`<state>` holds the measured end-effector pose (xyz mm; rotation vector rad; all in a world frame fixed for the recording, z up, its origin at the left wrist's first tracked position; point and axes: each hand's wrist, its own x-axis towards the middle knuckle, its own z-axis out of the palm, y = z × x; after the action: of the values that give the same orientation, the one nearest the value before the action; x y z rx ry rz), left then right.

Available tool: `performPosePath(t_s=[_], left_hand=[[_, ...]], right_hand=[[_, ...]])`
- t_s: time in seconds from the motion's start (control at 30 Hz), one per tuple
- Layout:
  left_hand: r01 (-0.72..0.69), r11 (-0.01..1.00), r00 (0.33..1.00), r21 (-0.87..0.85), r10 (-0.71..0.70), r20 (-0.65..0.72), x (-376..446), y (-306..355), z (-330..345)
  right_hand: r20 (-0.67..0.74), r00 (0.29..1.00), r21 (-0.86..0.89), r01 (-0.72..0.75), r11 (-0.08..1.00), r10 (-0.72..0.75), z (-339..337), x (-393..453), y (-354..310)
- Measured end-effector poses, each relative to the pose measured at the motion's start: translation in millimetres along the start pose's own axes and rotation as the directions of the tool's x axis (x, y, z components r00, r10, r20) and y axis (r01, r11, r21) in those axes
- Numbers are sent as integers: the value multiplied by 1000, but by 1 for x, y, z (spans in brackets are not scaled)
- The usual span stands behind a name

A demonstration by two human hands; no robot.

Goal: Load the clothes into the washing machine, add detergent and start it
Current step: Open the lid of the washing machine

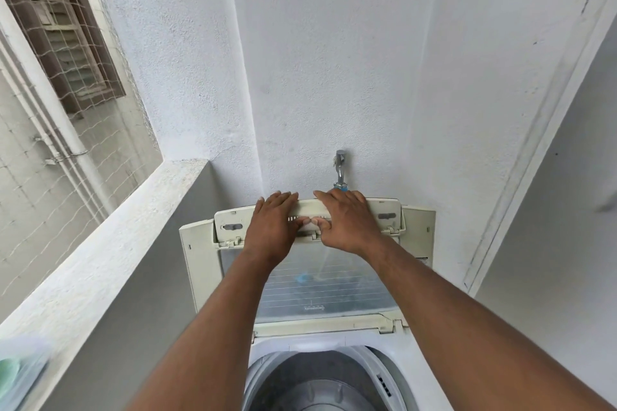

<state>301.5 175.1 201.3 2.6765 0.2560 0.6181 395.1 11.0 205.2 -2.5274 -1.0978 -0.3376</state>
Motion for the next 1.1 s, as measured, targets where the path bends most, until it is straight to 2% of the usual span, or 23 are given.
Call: performPosePath(t_s=[0.23, 0.4, 0.57, 0.77, 1.1], left_hand=[[3, 1000, 1000, 21, -3, 10, -7, 3, 0], [-44, 987, 999, 156, 39, 35, -20, 5, -7], [-77, 989, 997, 127, 75, 21, -44, 19, -8], [-153, 986, 988, 64, 151, 23, -75, 78, 3], [-262, 965, 952, 13, 256, 169, -142, 187, 50]], right_hand=[[-37, 999, -11, 28, 1000, -28, -1, -7, -1], [-66, 997, -50, 31, 998, -35, -4, -21, -7], [-93, 996, -137, -12, 991, -1, -13, -45, -6], [-114, 992, -218, -71, 973, 47, -41, -98, 9], [-109, 947, -289, -321, 902, 302, -80, -248, 42]])
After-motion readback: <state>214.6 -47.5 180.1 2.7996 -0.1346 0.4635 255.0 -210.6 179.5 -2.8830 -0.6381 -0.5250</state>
